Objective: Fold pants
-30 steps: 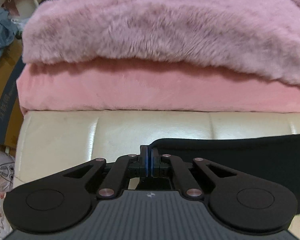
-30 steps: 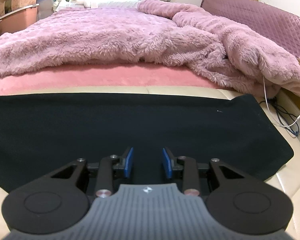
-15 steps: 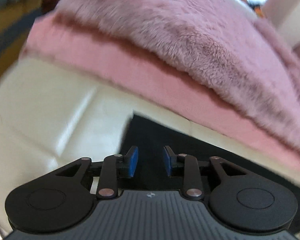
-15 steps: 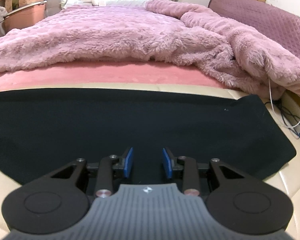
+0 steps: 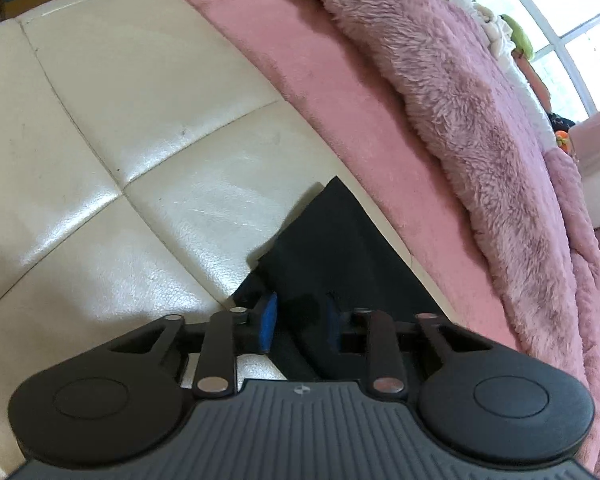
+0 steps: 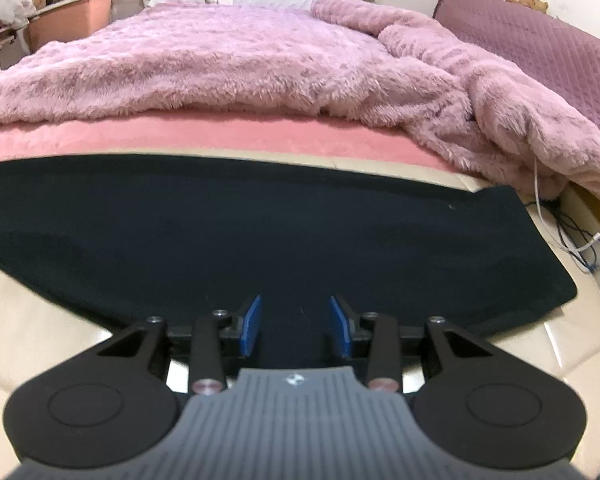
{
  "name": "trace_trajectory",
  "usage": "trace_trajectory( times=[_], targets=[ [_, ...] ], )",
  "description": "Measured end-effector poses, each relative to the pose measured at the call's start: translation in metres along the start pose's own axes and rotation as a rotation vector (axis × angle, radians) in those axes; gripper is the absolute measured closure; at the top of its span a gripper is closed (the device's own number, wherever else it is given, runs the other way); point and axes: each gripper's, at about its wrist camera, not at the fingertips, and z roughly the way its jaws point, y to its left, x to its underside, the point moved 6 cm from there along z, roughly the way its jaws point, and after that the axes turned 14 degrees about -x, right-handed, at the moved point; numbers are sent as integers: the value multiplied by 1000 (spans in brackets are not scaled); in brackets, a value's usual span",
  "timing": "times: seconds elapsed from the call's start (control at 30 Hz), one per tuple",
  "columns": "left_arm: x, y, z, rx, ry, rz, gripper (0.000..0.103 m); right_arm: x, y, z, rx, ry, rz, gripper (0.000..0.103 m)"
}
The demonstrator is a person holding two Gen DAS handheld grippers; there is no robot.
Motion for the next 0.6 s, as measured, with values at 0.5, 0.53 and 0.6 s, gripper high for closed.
trace_trajectory(
  times=[0.5,0.53,0.6],
  targets=[
    [-4,-8,-10,-52,-60,100,103,40,49,13,67,250,-571,75],
    [-5,-8,-10,-53,-59,100,103,41,51,15,69,254,-599,82],
    [-7,-9,-14,-48,-65,100,103,40,54,18,76,255,-640,100]
  ],
)
